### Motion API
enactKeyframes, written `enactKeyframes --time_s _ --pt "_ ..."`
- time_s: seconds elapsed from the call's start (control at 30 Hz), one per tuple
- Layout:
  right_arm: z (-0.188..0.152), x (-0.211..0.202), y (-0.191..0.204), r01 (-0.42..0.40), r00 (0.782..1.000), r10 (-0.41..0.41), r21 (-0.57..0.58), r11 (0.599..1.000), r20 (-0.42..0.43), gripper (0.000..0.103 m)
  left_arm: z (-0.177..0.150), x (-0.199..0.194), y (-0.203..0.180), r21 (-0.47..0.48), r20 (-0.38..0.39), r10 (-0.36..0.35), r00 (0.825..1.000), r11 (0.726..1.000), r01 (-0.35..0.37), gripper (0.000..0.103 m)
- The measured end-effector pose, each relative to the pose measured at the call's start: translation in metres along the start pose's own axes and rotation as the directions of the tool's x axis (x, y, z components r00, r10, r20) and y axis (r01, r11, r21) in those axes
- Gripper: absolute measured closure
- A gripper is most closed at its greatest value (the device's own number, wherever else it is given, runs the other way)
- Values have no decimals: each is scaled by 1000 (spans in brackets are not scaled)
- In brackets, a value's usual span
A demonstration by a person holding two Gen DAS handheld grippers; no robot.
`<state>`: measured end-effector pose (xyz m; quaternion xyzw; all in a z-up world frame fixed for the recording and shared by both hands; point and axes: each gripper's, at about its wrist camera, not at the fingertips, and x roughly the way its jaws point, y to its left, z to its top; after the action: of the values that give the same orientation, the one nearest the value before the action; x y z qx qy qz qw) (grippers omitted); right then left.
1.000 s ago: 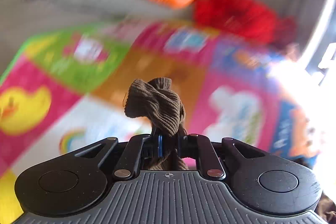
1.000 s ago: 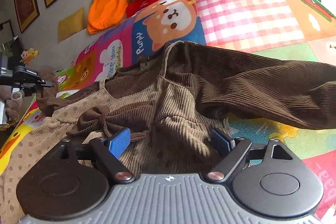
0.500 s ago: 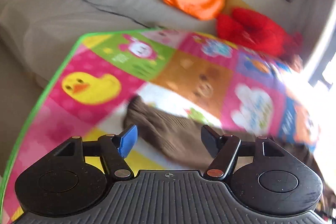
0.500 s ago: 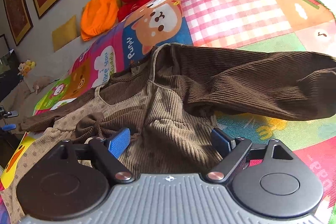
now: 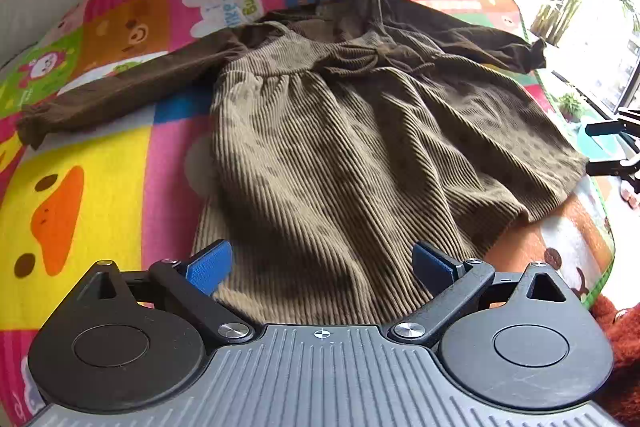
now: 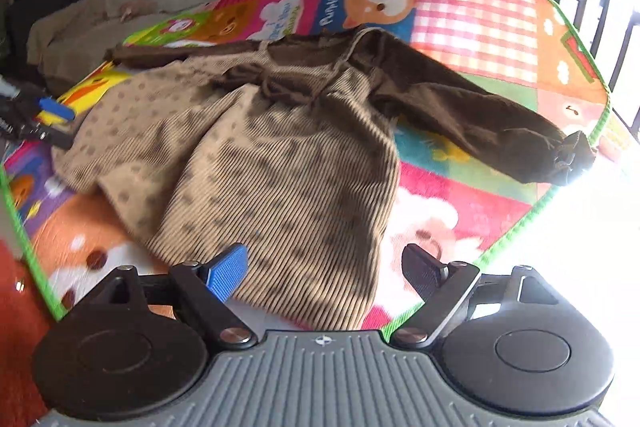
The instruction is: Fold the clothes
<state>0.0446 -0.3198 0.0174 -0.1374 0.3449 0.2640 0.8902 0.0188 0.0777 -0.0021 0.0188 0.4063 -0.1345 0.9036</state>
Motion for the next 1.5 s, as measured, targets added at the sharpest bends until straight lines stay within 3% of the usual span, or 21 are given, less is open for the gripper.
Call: enactKeyframes --time_s 0.13,0.23,0.37,0.47,0.53,0.7,0.83,0.9,0.93,0.97,1.07,1.1,1.13,1.27,1.33,1.4,1.5 --pt "-26 -6 25 21 1000 -21 -107 994 3 18 -11 -8 -12 1 19 -7 1000 1000 7 2" --pt "-33 4 45 148 987 -135 -174 974 85 16 -15 -10 -23 43 24 -3 1000 999 2 2" --pt "-17 16 44 323 931 -301 -84 943 207 16 -22 -10 -32 116 28 61 998 991 -63 2" --pt "-9 12 30 404 880 -396 25 914 263 16 -29 -12 -20 95 38 129 991 987 -132 2" --pt "-9 10 23 425 870 -419 36 905 259 16 -33 -12 -9 66 48 184 982 980 -187 2" --pt "-26 9 27 402 898 -385 -40 915 214 16 -35 -14 26 1 53 338 940 941 -339 1" --pt "-37 5 21 468 870 -460 -7 884 179 16 -37 -30 47 -29 62 506 860 863 -505 2" --pt "-44 -3 9 486 860 -486 35 873 157 16 -39 -43 61 -74 61 537 842 843 -532 2" --pt "-48 -9 5 477 864 -479 52 877 154 16 -40 -50 66 -97 66 525 848 850 -519 2" --pt "-51 -15 1 465 870 -470 69 882 151 16 -40 -57 68 -116 78 490 868 869 -481 2" --pt "-51 -31 2 400 894 -407 78 913 186 16 -34 -70 62 -151 133 299 945 948 -279 1" --pt "-49 -33 6 392 898 -395 57 918 195 16 -31 -69 55 -134 144 250 958 964 -231 1" --pt "-48 -30 11 400 897 -397 27 916 197 16 -29 -66 47 -108 149 215 965 974 -200 1" --pt "-49 -15 27 428 894 -408 -83 900 187 16 -25 -48 9 39 137 182 974 981 -189 1" --pt "-48 -5 32 457 881 -431 -111 883 195 16 -25 -38 -8 80 135 140 981 985 -151 1" --pt "-41 1 34 480 864 -451 -96 872 225 16 -24 -28 -22 113 132 98 986 987 -113 1" --pt "-20 -4 32 471 841 -451 8 882 299 16 -27 -18 -34 165 131 118 984 976 -139 0"
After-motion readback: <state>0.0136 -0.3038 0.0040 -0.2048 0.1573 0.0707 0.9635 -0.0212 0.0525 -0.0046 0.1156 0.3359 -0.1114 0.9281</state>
